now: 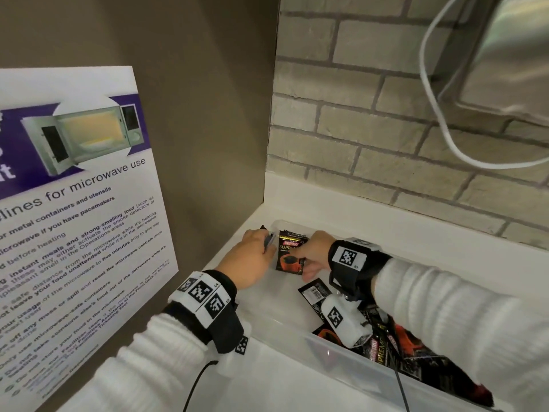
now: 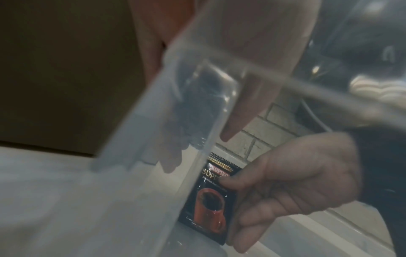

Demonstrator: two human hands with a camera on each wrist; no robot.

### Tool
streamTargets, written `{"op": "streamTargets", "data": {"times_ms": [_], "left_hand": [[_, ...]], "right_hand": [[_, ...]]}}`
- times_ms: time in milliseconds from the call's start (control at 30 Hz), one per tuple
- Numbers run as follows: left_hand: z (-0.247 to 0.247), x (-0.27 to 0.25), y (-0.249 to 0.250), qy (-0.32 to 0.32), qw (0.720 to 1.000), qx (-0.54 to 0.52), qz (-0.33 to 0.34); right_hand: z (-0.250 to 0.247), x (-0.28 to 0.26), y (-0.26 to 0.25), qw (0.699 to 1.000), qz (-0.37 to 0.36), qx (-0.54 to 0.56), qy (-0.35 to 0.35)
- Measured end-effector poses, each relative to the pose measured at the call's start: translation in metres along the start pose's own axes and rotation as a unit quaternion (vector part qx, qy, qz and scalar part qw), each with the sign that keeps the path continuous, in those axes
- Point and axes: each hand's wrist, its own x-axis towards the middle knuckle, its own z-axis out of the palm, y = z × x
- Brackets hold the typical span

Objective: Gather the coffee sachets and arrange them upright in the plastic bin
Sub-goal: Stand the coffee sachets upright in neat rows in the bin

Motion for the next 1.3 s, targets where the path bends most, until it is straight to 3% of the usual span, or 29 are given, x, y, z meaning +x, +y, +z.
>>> {"op": "streamTargets", "data": {"times_ms": [333, 467, 567, 633, 733, 833, 900, 967, 1033, 1167, 1300], "left_hand": [[-0.002, -0.003, 0.003, -0.001, 1.0, -0.01, -0.005], [-0.003, -0.005, 0.005, -0.002, 1.0, -0.011, -0.006], [-0.004, -0.007, 0.007, -0.004, 1.0, -0.008, -0.007], [-0.004, -0.008, 0.008, -0.006, 1.0, -0.006, -0.011], [-0.004, -0.008, 0.009, -0.009, 1.0, -0.003, -0.017], [-0.004, -0.008, 0.009, -0.008, 1.0, 0.0, -0.018], [-0.004, -0.007, 0.009, -0.007, 1.0, 0.003, -0.022], [-0.003, -0.007, 0.009, -0.007, 1.0, 0.008, -0.023], [-0.003, -0.006, 0.009, -0.008, 1.0, 0.008, -0.02], [-0.004, -0.008, 0.009, -0.001, 0.999, 0.027, -0.022], [-0.009, -0.012, 0.02, 0.09, 0.995, 0.032, 0.032]], "right_hand": [[0.002, 0.004, 0.004, 1.0, 0.004, 0.02, 0.007], [-0.008, -0.004, 0.004, 0.998, -0.016, -0.058, -0.003], [-0.019, -0.014, 0.005, 0.983, -0.001, -0.177, -0.055], [-0.024, -0.02, 0.008, 0.946, -0.015, -0.314, -0.077], [-0.021, -0.029, 0.018, 0.837, -0.073, -0.535, -0.091], [-0.01, -0.026, 0.028, 0.743, -0.111, -0.655, -0.074], [-0.007, -0.022, 0.028, 0.711, -0.123, -0.689, -0.076], [-0.01, -0.022, 0.025, 0.696, -0.131, -0.7, -0.091], [-0.017, -0.022, 0.022, 0.714, -0.16, -0.675, -0.097], [-0.039, -0.034, 0.012, 0.82, -0.23, -0.518, -0.079], [-0.064, -0.058, 0.007, 0.891, -0.355, -0.284, -0.007]]}}
